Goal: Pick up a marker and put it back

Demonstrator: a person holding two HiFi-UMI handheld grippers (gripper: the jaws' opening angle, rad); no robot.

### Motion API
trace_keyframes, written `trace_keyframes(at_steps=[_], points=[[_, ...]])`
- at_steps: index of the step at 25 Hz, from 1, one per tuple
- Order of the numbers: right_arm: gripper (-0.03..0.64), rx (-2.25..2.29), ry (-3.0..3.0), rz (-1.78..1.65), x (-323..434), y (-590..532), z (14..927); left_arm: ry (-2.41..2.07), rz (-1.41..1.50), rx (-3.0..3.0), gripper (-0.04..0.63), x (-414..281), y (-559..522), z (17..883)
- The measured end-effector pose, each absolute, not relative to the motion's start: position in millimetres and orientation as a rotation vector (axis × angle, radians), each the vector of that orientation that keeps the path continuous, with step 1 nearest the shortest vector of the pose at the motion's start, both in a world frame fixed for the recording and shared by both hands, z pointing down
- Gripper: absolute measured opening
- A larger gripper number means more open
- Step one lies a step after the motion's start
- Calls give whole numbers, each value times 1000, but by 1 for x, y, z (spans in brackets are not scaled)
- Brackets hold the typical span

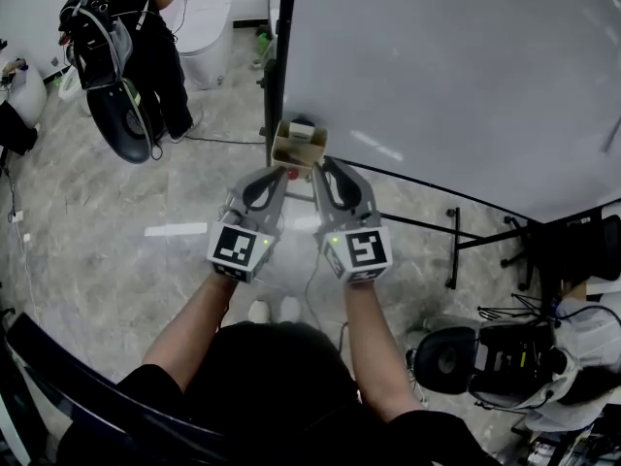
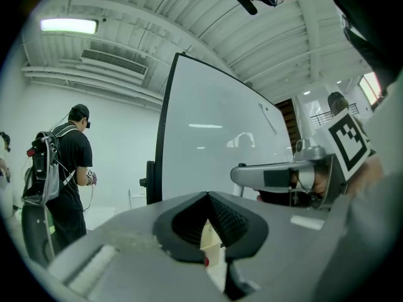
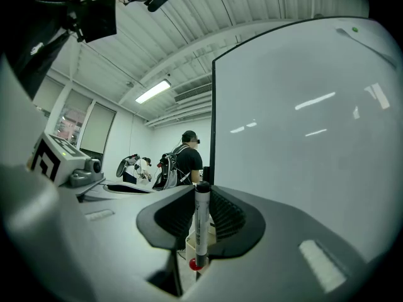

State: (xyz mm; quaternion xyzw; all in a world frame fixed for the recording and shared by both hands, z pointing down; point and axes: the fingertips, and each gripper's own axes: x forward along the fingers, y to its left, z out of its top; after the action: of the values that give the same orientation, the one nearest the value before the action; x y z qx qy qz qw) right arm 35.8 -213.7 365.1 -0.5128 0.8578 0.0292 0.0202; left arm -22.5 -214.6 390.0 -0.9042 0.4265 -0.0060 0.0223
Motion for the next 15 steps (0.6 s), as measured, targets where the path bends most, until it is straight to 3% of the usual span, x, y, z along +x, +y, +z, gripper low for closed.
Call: trace_keyframes(at_steps=[15], points=[[78, -1619, 2646, 76, 48, -248, 381, 1337, -63, -2814, 4, -17, -230, 403]])
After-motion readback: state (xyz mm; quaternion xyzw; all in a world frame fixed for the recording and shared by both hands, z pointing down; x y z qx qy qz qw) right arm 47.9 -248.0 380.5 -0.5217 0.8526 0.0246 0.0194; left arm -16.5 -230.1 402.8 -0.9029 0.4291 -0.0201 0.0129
